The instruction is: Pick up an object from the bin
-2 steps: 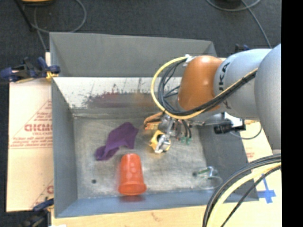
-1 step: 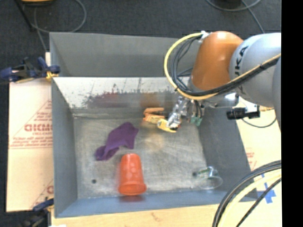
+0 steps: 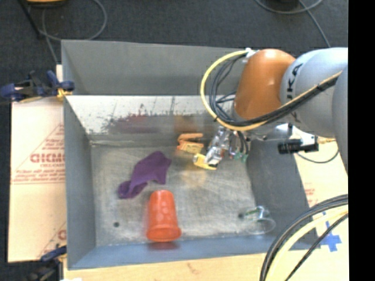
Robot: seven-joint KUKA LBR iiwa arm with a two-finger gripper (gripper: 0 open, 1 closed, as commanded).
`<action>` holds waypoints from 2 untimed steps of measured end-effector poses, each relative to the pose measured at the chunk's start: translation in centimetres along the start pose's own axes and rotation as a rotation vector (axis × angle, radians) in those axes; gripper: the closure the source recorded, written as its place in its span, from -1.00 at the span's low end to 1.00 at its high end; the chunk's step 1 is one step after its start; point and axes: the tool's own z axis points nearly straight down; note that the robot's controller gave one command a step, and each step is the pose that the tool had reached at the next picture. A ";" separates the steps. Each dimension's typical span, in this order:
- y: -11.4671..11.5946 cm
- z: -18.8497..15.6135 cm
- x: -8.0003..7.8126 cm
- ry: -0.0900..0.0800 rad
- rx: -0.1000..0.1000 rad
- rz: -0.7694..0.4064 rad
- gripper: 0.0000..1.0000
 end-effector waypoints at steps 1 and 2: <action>0.4 -3.8 0.4 0.013 0.001 -0.011 1.00; 0.8 -6.7 0.2 -0.001 -0.003 -0.002 1.00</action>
Offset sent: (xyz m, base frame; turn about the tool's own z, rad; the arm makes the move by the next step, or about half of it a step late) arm -0.0016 0.0177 0.0139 0.0349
